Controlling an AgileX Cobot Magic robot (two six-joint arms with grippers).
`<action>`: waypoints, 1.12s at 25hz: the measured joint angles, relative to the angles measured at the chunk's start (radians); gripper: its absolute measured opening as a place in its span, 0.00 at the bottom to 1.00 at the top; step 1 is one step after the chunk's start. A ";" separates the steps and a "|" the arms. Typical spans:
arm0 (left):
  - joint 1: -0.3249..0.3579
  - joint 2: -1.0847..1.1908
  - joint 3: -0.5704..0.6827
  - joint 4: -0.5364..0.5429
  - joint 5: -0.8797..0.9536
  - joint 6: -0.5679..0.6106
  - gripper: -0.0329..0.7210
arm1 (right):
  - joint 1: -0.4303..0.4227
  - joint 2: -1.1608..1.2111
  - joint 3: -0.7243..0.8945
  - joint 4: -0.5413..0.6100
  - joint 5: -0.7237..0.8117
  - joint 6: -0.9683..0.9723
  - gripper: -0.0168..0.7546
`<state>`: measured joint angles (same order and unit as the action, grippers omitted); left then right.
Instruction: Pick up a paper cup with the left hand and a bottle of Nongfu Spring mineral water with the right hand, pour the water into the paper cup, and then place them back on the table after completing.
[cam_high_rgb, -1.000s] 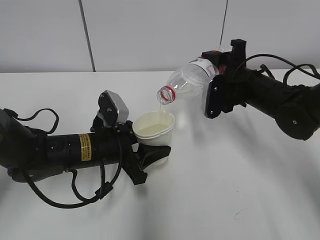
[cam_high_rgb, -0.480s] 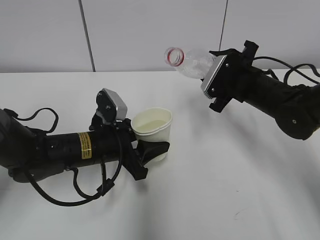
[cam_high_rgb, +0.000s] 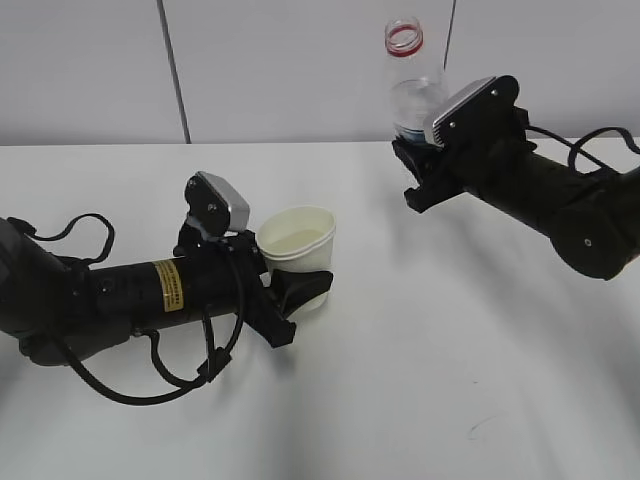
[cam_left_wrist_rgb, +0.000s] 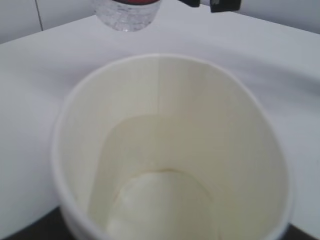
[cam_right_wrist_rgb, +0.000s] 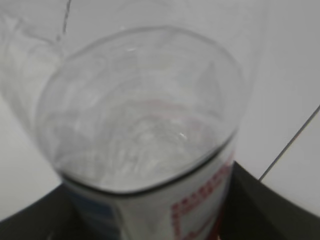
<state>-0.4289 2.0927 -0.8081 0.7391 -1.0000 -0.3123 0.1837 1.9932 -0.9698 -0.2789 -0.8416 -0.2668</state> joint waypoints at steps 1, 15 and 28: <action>0.000 0.000 0.000 -0.009 0.000 0.001 0.53 | 0.000 0.000 0.000 0.002 0.005 0.034 0.59; 0.000 0.000 0.000 -0.212 0.054 0.121 0.53 | 0.000 0.000 0.000 0.130 0.079 0.277 0.59; 0.062 0.000 0.000 -0.426 0.051 0.192 0.53 | 0.000 0.000 0.000 0.133 0.121 0.364 0.59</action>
<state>-0.3665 2.0930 -0.8081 0.3131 -0.9485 -0.1201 0.1837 1.9932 -0.9698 -0.1456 -0.7208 0.0970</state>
